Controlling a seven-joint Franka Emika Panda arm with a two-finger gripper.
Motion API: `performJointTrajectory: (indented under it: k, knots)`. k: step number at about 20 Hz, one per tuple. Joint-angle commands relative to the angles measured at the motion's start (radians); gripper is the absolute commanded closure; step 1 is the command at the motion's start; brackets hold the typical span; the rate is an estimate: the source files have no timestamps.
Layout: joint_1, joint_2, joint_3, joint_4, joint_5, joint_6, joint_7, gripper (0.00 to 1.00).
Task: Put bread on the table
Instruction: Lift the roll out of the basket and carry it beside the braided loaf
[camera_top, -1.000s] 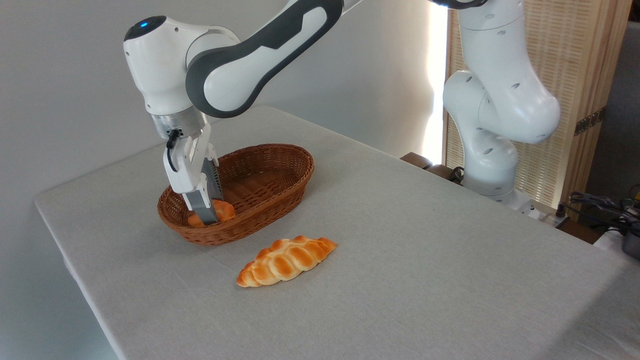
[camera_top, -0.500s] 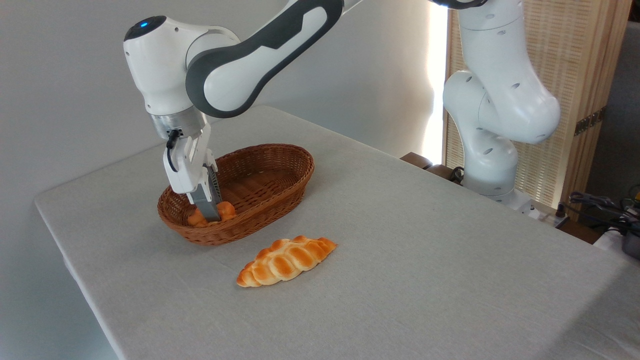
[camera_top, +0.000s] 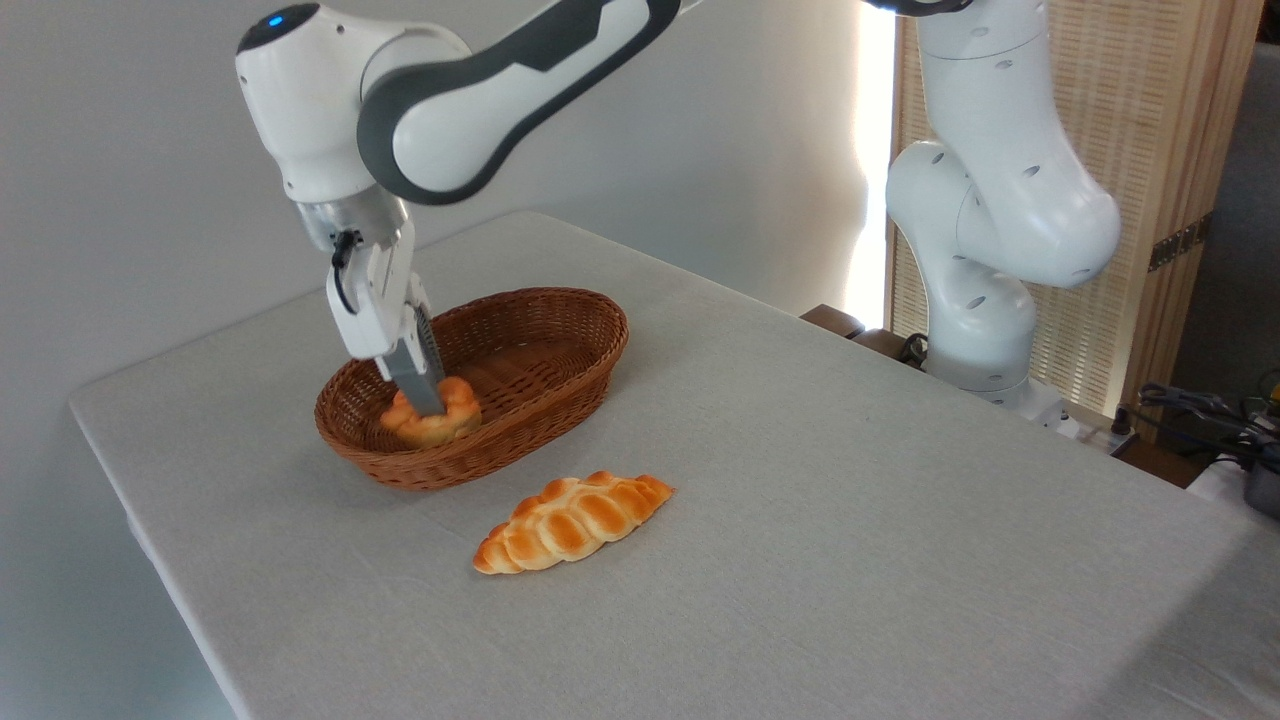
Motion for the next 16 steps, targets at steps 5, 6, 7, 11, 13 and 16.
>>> performJointTrajectory:
  k: [5, 6, 7, 11, 13, 16]
  knots:
    - [0.031, -0.010, 0.016, 0.142, -0.074, -0.208, -0.035, 0.77]
    - [0.033, -0.012, 0.027, 0.158, -0.071, -0.231, -0.030, 0.76]
    - [0.033, -0.016, 0.043, 0.173, -0.071, -0.249, -0.027, 0.75]
    - [0.053, -0.047, 0.120, 0.175, -0.055, -0.262, 0.005, 0.72]
    - [0.074, -0.085, 0.166, 0.128, -0.055, -0.262, 0.090, 0.70]
    - [0.074, -0.138, 0.278, 0.014, -0.054, -0.257, 0.270, 0.67]
